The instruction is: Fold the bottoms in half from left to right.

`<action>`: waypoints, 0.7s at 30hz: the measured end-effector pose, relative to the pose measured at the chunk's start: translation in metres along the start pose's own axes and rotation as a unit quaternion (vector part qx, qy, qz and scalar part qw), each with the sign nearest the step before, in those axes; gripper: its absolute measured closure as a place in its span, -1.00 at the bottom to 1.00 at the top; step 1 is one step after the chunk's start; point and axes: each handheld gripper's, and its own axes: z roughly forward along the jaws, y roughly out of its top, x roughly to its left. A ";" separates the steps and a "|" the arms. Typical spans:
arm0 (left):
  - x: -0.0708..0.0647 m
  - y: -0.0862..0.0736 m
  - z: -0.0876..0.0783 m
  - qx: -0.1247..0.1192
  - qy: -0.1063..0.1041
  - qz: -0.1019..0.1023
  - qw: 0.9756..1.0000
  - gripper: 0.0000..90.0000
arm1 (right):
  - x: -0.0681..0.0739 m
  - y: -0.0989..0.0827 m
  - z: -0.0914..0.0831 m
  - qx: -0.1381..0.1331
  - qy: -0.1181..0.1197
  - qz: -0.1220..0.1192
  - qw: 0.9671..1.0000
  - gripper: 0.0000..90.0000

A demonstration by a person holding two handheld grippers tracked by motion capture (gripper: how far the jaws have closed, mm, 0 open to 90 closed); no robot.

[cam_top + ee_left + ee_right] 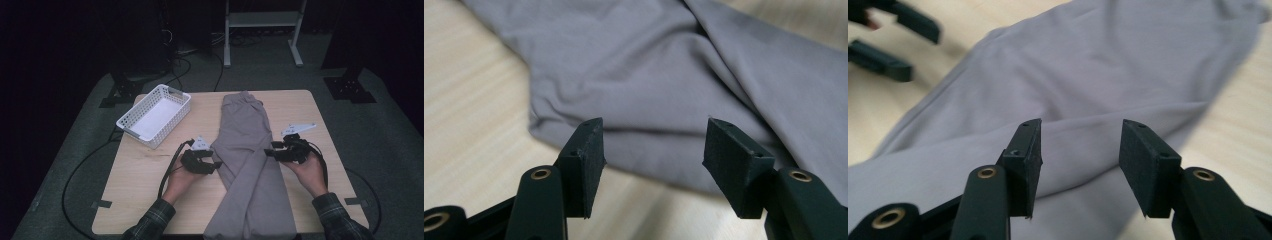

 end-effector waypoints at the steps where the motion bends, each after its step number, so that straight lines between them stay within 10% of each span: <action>1: -0.002 -0.003 -0.001 0.006 0.000 0.001 1.000 -0.10 | 0.007 -0.001 0.000 0.002 0.006 -0.009 1.000 0.13; 11: -0.006 -0.026 -0.017 0.025 0.004 0.006 1.000 -0.16 | 0.071 -0.001 -0.002 0.005 0.067 -0.072 0.995 0.14; 21: -0.002 -0.036 -0.019 0.039 0.011 0.017 0.999 -0.18 | 0.130 -0.001 0.023 0.044 0.128 -0.137 0.981 0.19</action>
